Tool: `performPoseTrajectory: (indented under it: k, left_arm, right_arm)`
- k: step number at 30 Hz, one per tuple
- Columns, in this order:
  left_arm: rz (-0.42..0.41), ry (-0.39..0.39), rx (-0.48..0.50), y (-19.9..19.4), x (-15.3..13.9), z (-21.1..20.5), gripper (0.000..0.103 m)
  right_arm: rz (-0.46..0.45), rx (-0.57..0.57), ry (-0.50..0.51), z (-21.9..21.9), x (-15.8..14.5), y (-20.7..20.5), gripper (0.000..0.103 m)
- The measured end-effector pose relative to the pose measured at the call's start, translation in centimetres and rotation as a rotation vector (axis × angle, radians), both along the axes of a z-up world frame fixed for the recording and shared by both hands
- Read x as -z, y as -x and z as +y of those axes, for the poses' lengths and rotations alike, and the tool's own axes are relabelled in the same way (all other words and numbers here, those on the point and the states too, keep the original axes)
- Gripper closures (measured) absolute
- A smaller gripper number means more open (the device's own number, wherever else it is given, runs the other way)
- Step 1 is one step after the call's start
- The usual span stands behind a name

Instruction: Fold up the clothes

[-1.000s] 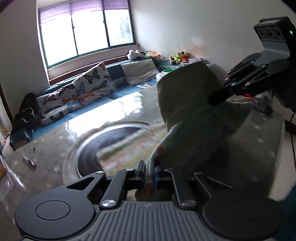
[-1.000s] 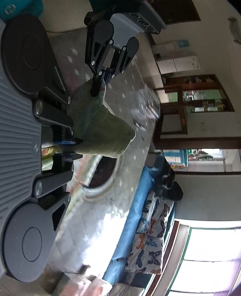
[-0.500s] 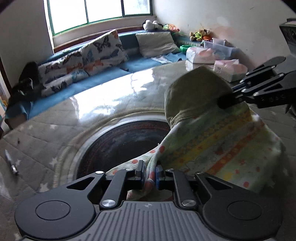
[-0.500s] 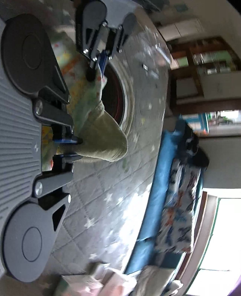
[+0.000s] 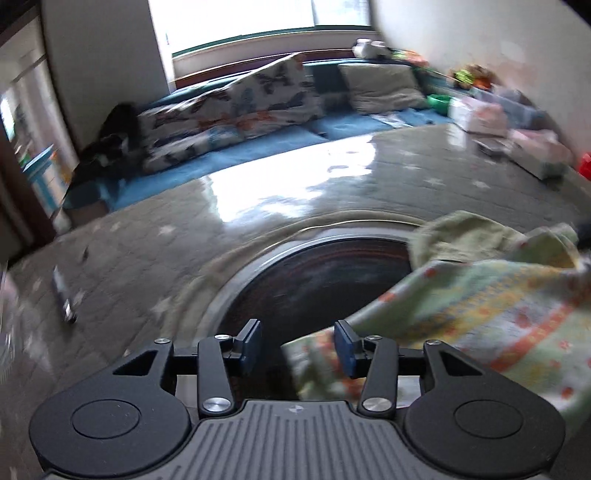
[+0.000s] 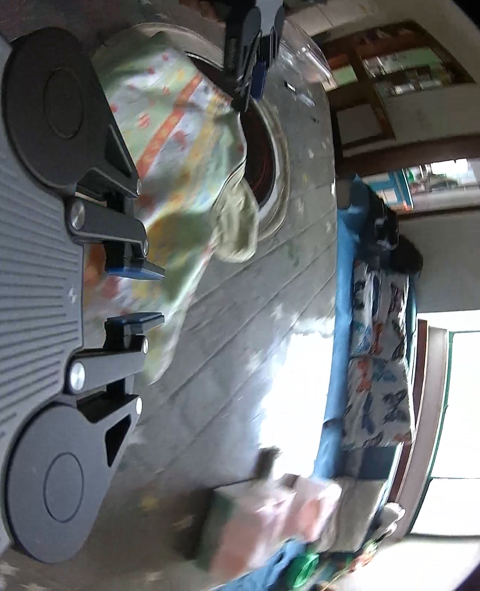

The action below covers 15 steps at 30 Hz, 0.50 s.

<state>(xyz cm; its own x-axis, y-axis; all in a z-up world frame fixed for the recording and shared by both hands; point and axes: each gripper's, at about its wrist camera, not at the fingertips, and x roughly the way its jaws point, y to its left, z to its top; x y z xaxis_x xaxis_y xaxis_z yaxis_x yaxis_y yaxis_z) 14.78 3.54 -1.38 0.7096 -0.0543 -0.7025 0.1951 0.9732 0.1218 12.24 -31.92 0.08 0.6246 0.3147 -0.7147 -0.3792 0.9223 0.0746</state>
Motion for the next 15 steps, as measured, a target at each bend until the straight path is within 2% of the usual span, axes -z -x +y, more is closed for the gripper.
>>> performPoseTrajectory:
  k: [3,6,10,13,14,15]
  left_arm:
    - [-0.014,-0.026,-0.081,0.3,-0.2,0.9,0.057]
    - [-0.027,0.048,-0.088,1.5,-1.3,1.3,0.057]
    - [-0.041,0.140,-0.040,3.2,-2.8,0.4,0.057]
    - [-0.021,0.197,0.014,3.5,-3.0,-1.0,0.057]
    - [-0.011,0.209,0.033,3.5,-2.9,-1.6,0.057]
    - [-0.005,0.211,0.042,3.2,-2.8,-2.1,0.057]
  right_arm:
    - [0.019,0.030,-0.053,-1.1,0.6,0.3,0.085]
    - [0.015,0.057,-0.071,-1.4,1.0,0.1,0.085]
    - [0.041,0.099,-0.134,-1.6,2.0,-1.0,0.084]
    - [0.046,0.112,-0.165,-1.2,2.5,-1.3,0.084]
    - [0.043,0.117,-0.168,-1.0,2.6,-1.4,0.085]
    - [0.039,0.123,-0.170,-0.9,2.6,-1.4,0.092]
